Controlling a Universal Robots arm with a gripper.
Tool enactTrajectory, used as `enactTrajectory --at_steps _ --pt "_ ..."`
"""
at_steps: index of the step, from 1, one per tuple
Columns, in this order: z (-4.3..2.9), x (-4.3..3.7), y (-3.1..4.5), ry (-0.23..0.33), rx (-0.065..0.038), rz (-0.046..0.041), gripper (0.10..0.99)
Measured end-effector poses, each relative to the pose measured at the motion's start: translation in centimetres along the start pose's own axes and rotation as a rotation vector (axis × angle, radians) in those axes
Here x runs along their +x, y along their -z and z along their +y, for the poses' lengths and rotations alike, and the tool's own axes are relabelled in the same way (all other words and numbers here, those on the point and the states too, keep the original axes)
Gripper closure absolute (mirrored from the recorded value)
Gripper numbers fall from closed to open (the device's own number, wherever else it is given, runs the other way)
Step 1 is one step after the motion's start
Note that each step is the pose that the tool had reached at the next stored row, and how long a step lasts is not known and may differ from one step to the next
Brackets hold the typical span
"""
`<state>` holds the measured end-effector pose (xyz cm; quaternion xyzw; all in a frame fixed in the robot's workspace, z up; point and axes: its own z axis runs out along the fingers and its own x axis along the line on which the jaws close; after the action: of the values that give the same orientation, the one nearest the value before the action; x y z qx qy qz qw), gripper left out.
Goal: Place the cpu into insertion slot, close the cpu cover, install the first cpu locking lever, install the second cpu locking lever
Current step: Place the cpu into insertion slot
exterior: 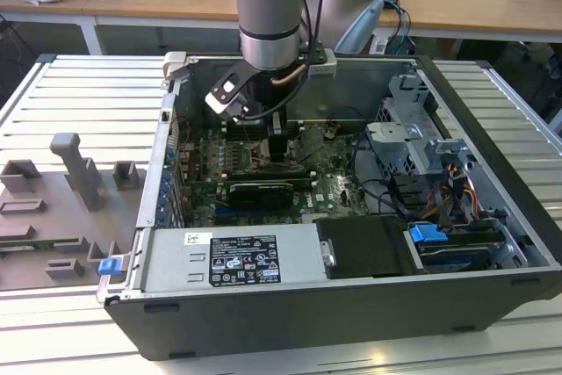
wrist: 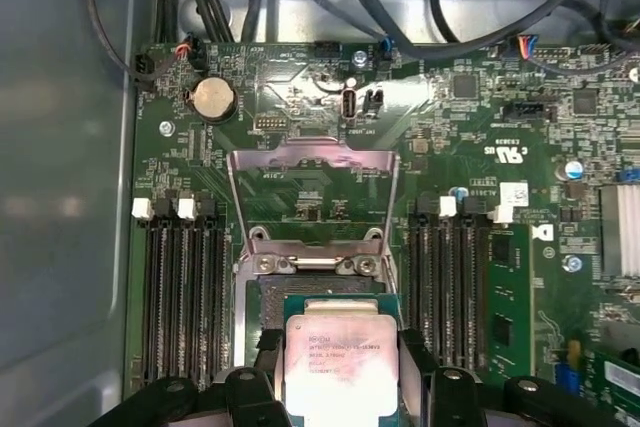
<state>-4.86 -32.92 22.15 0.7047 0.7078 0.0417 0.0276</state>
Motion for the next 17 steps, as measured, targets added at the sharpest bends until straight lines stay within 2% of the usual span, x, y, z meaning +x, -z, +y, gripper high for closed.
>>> enactTrajectory --at_steps 3,5,7,17 --pt "-0.09 0.62 -0.84 0.000 0.000 0.0001 0.545" --pt "-0.12 0.66 -1.20 -0.013 0.000 -0.0013 0.545" --pt "-0.15 0.65 -1.40 -0.029 0.000 -0.0028 0.545" --pt "-0.24 0.94 -2.38 -0.029 0.000 -0.0032 0.545"
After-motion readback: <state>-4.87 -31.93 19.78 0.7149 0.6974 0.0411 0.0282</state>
